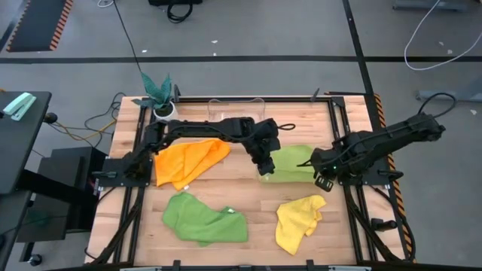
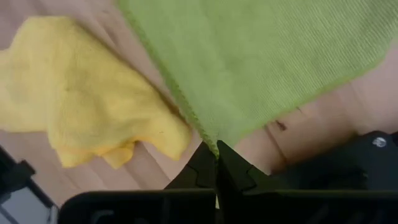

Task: Fold microfiber towels
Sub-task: Fold the light green microfiber cloth

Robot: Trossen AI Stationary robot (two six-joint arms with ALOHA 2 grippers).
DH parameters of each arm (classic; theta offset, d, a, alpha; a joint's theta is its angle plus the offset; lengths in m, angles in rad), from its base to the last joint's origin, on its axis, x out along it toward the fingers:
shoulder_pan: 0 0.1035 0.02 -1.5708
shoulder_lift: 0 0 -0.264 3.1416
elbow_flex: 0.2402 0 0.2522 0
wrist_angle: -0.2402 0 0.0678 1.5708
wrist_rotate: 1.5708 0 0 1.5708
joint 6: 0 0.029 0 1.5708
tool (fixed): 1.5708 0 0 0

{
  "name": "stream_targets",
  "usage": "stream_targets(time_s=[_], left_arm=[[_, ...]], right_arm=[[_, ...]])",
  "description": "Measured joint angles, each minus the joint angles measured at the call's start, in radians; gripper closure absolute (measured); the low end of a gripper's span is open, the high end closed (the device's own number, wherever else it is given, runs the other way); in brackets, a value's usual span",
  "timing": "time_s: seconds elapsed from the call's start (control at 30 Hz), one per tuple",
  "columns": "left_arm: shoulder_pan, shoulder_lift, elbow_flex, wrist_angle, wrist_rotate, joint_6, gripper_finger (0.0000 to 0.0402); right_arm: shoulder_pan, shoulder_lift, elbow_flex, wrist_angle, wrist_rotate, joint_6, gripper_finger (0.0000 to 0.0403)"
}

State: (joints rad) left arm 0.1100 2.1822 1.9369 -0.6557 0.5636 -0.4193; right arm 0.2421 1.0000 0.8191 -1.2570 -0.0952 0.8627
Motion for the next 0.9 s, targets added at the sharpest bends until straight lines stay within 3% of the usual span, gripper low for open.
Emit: stream_targets(time_s=[0.63, 0.9], left_arm=[[0.112, 0.06, 0.0, -0.061, -0.131, 0.015, 0.0398], [0.121, 0.072, 0.004, -0.064, -0.141, 0.008, 0.0398]], right_arm=[[-0.413, 0.009, -0.025, 0.022, 0.026, -0.194, 0.0403], [-0.564, 0.099, -0.022, 0.0, 0.055, -0.326, 0.0403]])
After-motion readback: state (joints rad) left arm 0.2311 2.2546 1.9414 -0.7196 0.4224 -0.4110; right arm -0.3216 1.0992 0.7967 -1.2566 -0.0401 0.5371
